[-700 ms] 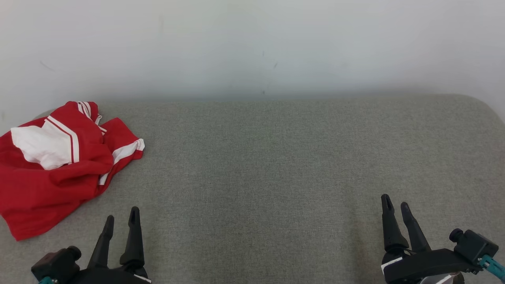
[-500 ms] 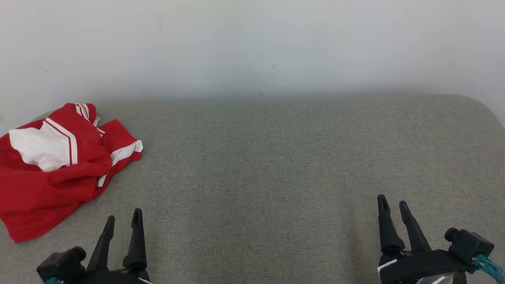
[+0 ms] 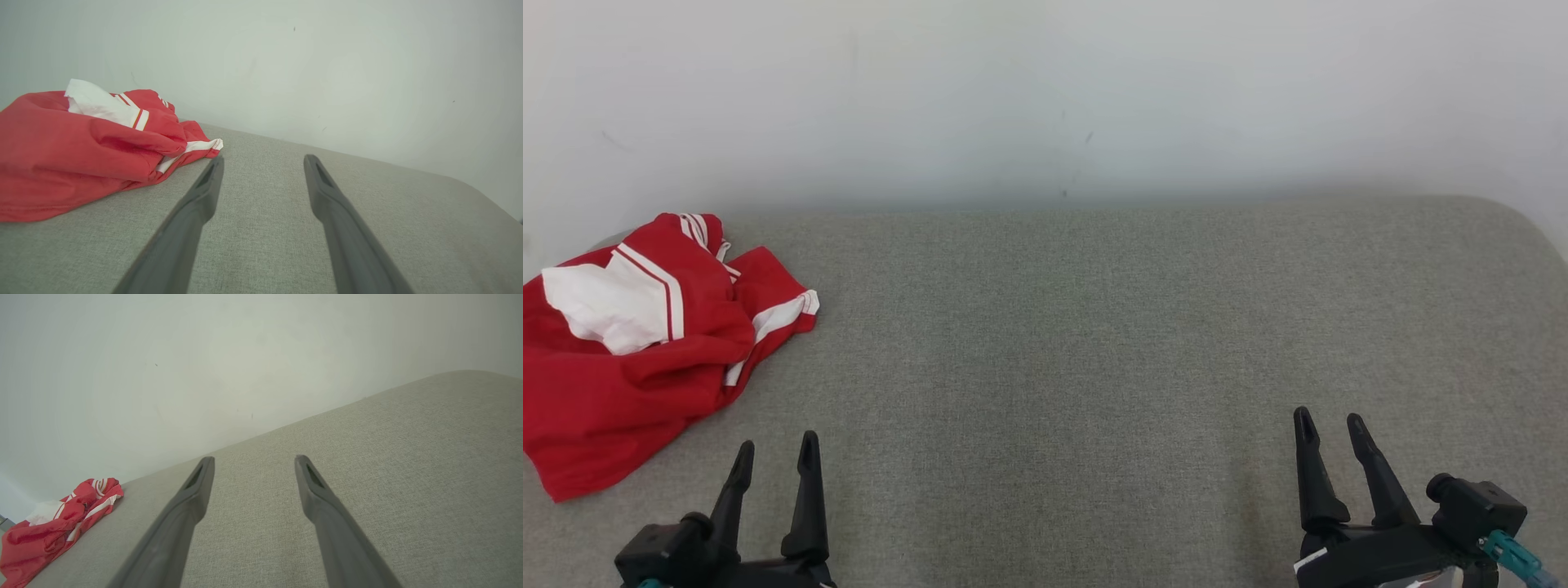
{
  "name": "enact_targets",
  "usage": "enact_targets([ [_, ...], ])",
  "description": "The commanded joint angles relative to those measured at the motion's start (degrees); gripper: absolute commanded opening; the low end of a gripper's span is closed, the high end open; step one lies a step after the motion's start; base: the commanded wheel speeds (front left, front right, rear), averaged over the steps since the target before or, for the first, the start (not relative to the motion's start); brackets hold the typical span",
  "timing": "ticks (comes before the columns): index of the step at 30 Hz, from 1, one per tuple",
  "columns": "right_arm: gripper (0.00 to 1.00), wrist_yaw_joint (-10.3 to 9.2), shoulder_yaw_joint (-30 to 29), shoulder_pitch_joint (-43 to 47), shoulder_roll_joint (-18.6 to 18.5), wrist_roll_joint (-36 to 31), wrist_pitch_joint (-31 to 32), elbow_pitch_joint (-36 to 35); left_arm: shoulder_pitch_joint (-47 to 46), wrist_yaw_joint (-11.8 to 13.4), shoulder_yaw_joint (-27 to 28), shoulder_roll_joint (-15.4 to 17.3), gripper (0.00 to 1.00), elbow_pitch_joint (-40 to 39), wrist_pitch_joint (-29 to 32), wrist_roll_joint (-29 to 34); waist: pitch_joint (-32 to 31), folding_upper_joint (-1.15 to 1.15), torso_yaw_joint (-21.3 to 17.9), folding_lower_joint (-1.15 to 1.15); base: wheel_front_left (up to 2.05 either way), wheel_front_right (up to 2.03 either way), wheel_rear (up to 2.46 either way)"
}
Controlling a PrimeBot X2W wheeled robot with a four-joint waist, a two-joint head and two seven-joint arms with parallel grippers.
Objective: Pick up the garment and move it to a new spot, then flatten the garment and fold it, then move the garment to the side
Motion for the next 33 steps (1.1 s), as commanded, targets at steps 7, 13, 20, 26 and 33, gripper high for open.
enact_targets([
  [7,1.0,-0.09,-0.6,0.1,-0.2,-5.7,-1.6,-0.6,0.5,0.4,-0.4,1.1,1.0,-1.4,-1.6,5.0,0.0,0.0,0.2,0.0,0.0,0.0,0.0],
  [13,1.0,-0.1,-0.9,0.4,-0.2,-9.8,-2.5,-0.5,1.3,0.6,-0.4,1.5,1.0,-1.8,-2.5,8.3,-0.3,0.0,0.4,0.0,0.0,0.0,0.0],
  [20,1.0,-0.1,-0.5,0.5,-0.2,-13.0,-3.3,-0.8,1.8,0.6,-0.5,1.3,1.0,-2.2,-3.4,11.2,-0.4,0.0,0.4,0.0,0.0,0.0,0.0],
  [26,1.0,-0.11,-0.5,0.4,-0.2,-15.3,-4.0,-1.3,2.3,0.0,0.3,0.6,1.0,-2.9,-4.0,12.3,-0.4,0.0,0.4,0.0,0.0,0.0,0.0],
  [33,1.0,-0.12,-0.9,0.7,-0.2,-14.9,-4.7,-1.3,3.0,-1.5,1.9,-0.2,1.0,-3.0,-4.8,13.4,-0.5,0.0,0.4,0.0,0.0,0.0,0.0],
])
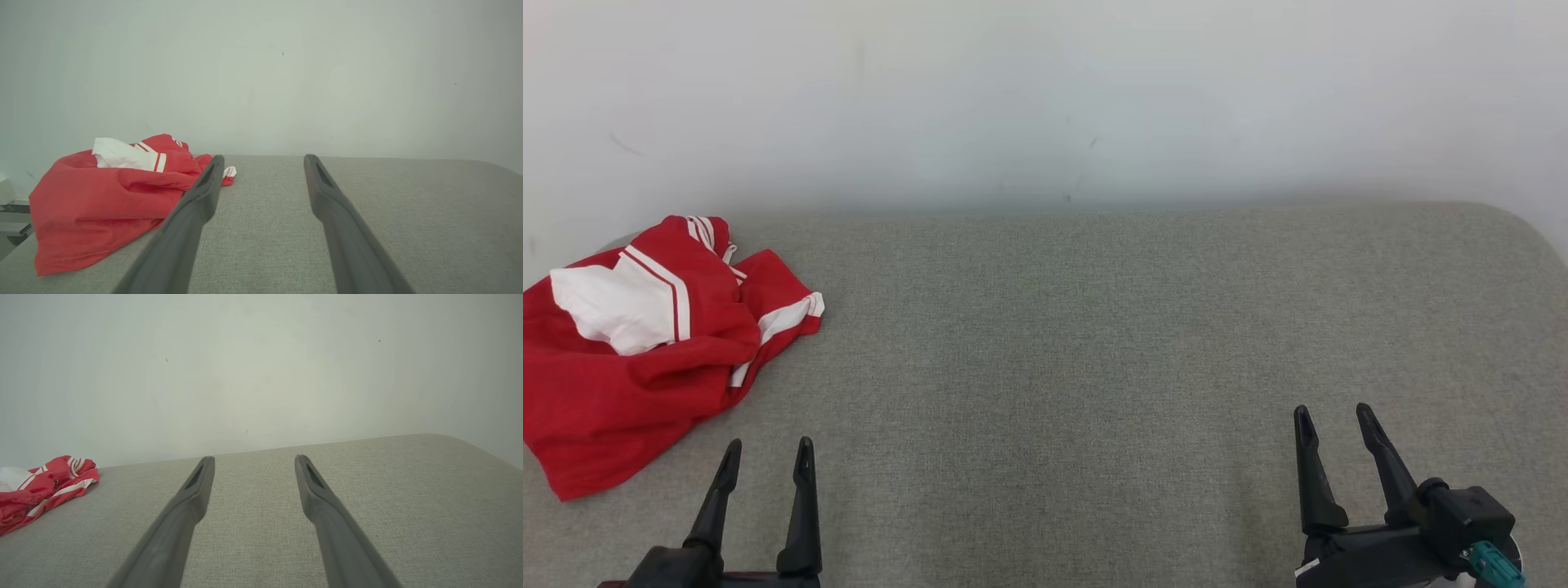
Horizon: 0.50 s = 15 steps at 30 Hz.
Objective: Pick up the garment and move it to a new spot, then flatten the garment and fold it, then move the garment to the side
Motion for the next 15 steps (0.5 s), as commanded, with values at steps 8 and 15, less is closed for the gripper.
enact_targets([
  [8,1.0,-0.13,0.1,0.5,-0.2,-1.3,-1.2,-0.1,1.3,-1.9,1.7,-1.3,1.0,-0.2,-1.2,2.6,-0.2,0.0,0.0,0.0,0.0,0.0,0.0],
  [15,1.0,-0.13,0.3,0.8,-0.2,-2.9,-1.8,-0.4,1.7,-2.8,2.6,-1.9,1.0,-0.4,-2.0,4.8,-0.3,0.0,0.0,0.0,0.0,0.0,0.0],
])
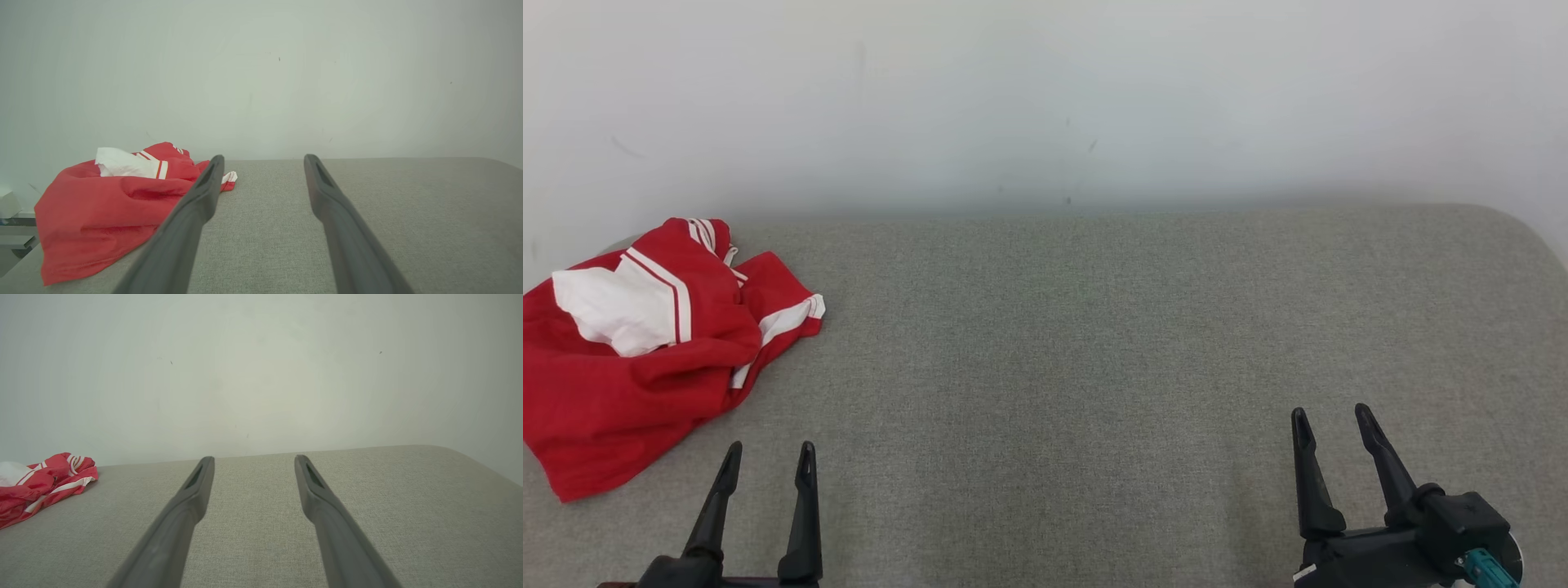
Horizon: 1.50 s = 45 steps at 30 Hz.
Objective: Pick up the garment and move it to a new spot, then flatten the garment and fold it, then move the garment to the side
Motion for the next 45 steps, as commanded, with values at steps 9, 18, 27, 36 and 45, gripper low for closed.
enact_targets([
  [9,1.0,-0.14,-0.4,0.5,-0.1,1.1,-0.5,0.2,0.9,-0.9,1.2,-0.9,1.0,0.0,-0.6,1.4,0.0,0.0,0.0,0.0,0.0,0.0,0.0],
  [18,1.0,-0.14,-0.4,0.4,-0.1,2.3,-0.5,0.4,0.6,-1.3,2.0,-1.3,1.0,0.4,-0.6,1.6,0.2,0.0,0.3,0.0,0.0,0.0,0.0],
  [27,1.0,-0.14,-0.4,0.3,-0.1,2.6,-0.5,0.7,0.3,-1.7,2.2,-1.6,1.0,0.9,-0.6,1.6,0.2,0.0,0.4,0.0,0.0,0.0,0.0],
  [36,1.0,-0.14,-0.7,0.8,-0.1,2.9,-0.5,0.8,-0.4,-1.9,2.1,-1.7,1.0,2.0,-0.6,1.3,0.3,0.0,2.4,0.0,0.0,0.0,0.0],
  [45,1.0,-0.14,-0.3,0.9,-0.1,3.3,-0.5,1.4,-1.2,-1.8,2.6,-1.1,1.0,3.5,-0.6,1.7,0.6,0.0,7.7,0.0,0.0,0.0,0.0],
])
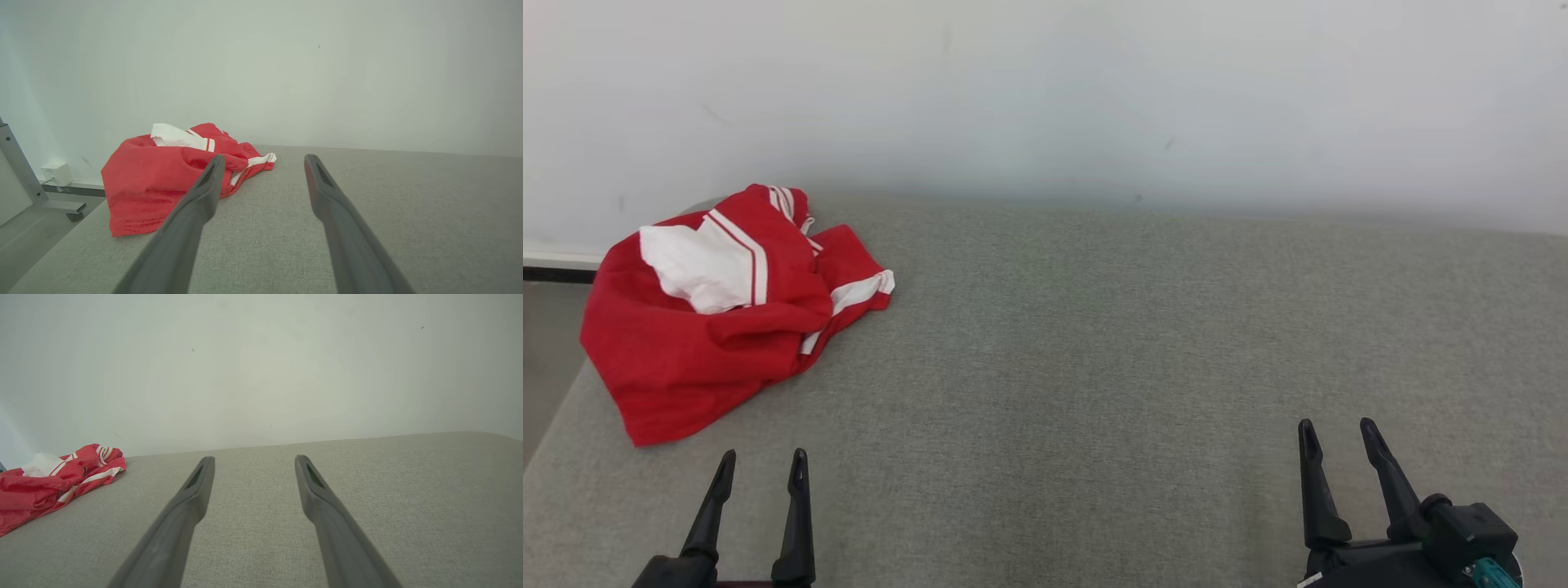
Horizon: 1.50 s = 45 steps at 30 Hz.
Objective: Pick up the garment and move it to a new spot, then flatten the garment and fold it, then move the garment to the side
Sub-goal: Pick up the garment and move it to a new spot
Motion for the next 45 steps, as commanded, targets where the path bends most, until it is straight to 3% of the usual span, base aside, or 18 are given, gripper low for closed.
enact_targets([
  [1,1.0,-0.14,0.1,0.2,-0.1,0.5,0.0,0.2,-0.5,0.0,0.3,0.2,1.0,0.5,-0.2,0.3,0.1,0.0,2.9,0.0,0.0,0.0,0.0],
  [17,1.0,-0.14,0.6,0.9,-0.1,0.3,0.1,1.7,-0.6,0.1,1.5,0.9,1.0,2.2,-0.2,1.2,-0.7,0.0,15.1,0.0,0.0,0.0,0.0],
  [30,1.0,-0.14,1.4,1.1,-0.1,0.9,0.0,2.7,0.5,0.4,2.9,1.1,1.0,2.1,-0.2,1.4,-1.6,0.0,22.0,0.0,0.0,0.0,0.0],
  [45,1.0,-0.14,3.4,-2.0,-0.1,0.8,0.1,4.2,1.6,1.4,5.6,-0.2,1.0,0.1,-0.2,1.7,0.5,0.0,23.2,0.0,0.0,0.0,0.0],
])
